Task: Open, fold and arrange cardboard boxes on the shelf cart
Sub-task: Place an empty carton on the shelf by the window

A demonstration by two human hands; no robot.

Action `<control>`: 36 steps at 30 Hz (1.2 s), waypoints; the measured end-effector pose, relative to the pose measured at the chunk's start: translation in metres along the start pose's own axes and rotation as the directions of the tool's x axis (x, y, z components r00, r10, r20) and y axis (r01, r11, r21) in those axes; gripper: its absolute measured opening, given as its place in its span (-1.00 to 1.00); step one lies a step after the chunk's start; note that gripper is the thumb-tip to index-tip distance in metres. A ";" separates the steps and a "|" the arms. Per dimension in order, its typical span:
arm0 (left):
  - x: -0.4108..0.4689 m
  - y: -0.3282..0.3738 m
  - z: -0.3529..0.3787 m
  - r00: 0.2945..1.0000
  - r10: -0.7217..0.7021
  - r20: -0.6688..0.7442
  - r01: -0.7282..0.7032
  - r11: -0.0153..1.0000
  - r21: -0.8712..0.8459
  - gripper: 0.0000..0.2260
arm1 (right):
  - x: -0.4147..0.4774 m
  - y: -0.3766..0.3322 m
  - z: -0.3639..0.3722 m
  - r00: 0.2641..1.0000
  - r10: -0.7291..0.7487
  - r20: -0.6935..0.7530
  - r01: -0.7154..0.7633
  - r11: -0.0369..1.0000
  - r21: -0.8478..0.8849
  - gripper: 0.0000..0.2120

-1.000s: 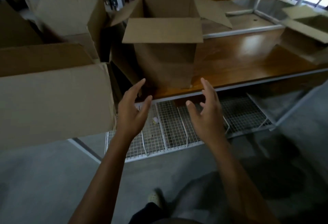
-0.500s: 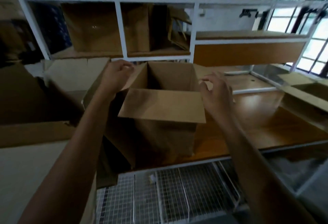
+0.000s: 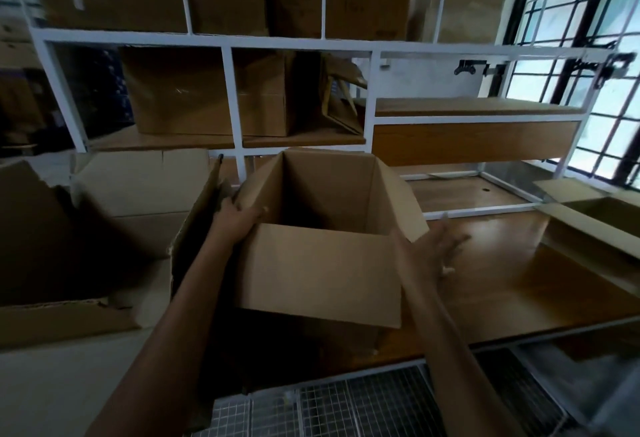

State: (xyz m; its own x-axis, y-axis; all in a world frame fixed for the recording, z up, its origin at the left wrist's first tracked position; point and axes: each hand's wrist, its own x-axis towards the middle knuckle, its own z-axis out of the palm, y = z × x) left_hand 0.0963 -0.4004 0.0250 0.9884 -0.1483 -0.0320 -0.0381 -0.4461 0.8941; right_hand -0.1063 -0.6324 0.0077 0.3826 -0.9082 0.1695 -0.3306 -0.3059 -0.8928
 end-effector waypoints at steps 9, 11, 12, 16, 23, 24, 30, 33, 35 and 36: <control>-0.052 -0.001 -0.031 0.983 -0.094 0.159 0.116 0.984 -0.134 -0.16 | -0.065 0.017 -0.037 0.875 0.419 0.244 -0.483 0.798 0.361 0.22; -0.069 -0.002 -0.046 0.976 -0.076 0.204 0.110 0.981 -0.158 -0.22 | -0.084 0.017 -0.046 0.802 0.390 0.452 -0.578 0.698 0.423 -0.11; -0.074 -0.006 -0.052 0.976 -0.049 0.212 0.084 0.983 -0.161 -0.22 | -0.095 0.013 -0.054 0.792 0.356 0.496 -0.589 0.659 0.468 -0.43; -0.104 -0.005 -0.073 0.977 0.012 0.211 0.035 0.975 -0.219 -0.36 | -0.124 -0.001 -0.079 0.828 0.278 0.487 -0.528 0.681 0.507 -0.77; -0.146 0.029 -0.129 0.958 0.154 0.242 -0.053 0.924 -0.380 -0.26 | -0.158 -0.064 -0.128 0.997 0.065 0.052 -0.082 0.876 0.476 -0.22; -0.161 0.043 -0.138 0.957 0.194 0.215 -0.092 0.908 -0.409 -0.37 | -0.164 -0.077 -0.136 1.000 0.025 0.016 -0.030 0.875 0.483 -0.21; -0.177 0.092 -0.220 0.933 0.360 -0.004 -0.328 0.846 -0.420 -0.44 | -0.195 -0.151 -0.144 0.975 -0.201 -0.096 0.216 0.755 0.619 -0.20; -0.174 0.097 -0.272 0.918 0.391 -0.058 -0.381 0.835 -0.398 -0.48 | -0.208 -0.189 -0.121 0.962 -0.243 -0.125 0.265 0.716 0.646 -0.18; -0.169 0.092 -0.306 0.908 0.404 -0.112 -0.417 0.835 -0.360 -0.53 | -0.223 -0.213 -0.098 0.957 -0.265 -0.119 0.276 0.702 0.657 -0.16; -0.165 0.088 -0.322 0.906 0.402 -0.135 -0.422 0.830 -0.363 -0.55 | -0.230 -0.223 -0.085 0.953 -0.280 -0.114 0.283 0.694 0.662 -0.16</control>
State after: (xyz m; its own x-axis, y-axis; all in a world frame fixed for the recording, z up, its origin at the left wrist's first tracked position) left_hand -0.0225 -0.1309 0.2533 0.8999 -0.1943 0.3905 -0.3958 0.0128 0.9183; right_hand -0.1940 -0.3796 0.2035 0.3591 -0.8125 0.4592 0.4501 -0.2803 -0.8479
